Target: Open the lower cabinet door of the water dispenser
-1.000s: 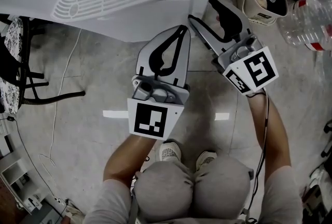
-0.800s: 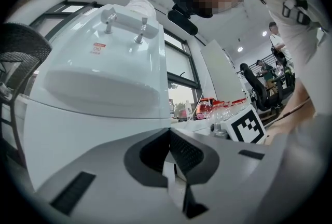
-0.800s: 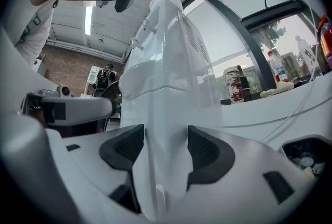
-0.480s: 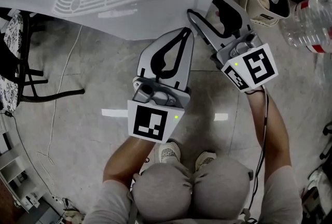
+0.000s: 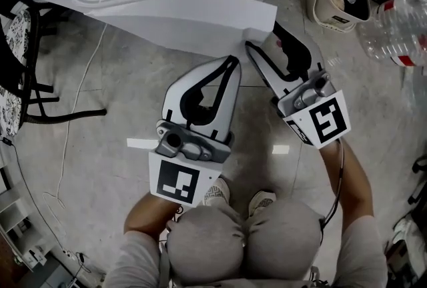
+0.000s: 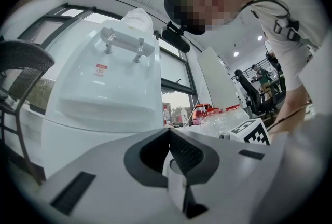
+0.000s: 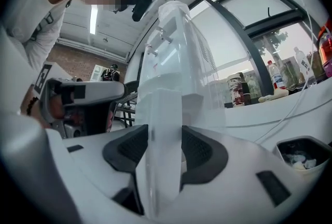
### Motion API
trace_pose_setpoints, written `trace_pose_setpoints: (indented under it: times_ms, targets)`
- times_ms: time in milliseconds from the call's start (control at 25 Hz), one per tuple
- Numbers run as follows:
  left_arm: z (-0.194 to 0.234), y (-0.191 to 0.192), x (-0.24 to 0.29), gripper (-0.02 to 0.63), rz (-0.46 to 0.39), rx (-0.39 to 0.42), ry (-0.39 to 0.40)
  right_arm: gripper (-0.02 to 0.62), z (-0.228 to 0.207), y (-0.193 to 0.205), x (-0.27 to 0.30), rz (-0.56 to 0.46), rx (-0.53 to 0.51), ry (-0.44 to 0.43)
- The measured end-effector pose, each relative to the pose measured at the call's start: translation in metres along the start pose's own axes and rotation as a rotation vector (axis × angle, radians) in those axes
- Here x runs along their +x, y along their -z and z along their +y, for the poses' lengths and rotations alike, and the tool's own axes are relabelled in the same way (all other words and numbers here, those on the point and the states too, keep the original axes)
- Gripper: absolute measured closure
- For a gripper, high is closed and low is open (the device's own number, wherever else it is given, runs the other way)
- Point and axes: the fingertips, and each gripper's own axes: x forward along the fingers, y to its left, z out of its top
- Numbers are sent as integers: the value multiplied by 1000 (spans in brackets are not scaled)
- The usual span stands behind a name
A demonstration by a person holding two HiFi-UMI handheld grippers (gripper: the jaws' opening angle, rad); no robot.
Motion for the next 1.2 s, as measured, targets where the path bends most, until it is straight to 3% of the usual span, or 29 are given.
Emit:
trace_pose_setpoints:
  times_ms: [360,520,760,920,1200]
  targets:
    - [11,9,-64,604,76,25,-105,411,59,-2,-30,-13,19,-27]
    - [15,13,-90,604,106,31,-158,419,96,-5,-34,-8,9,-99]
    - [40,17,-131,604,158,55,-310,415,158,-6,-17,1,20,-238]
    - [60,17,-163,604,190,67,-415,409,180,-2,-11,9,25,-263]
    - [78,10,-208,604,192,81,-504,403,220,3,5,37,29,-301]
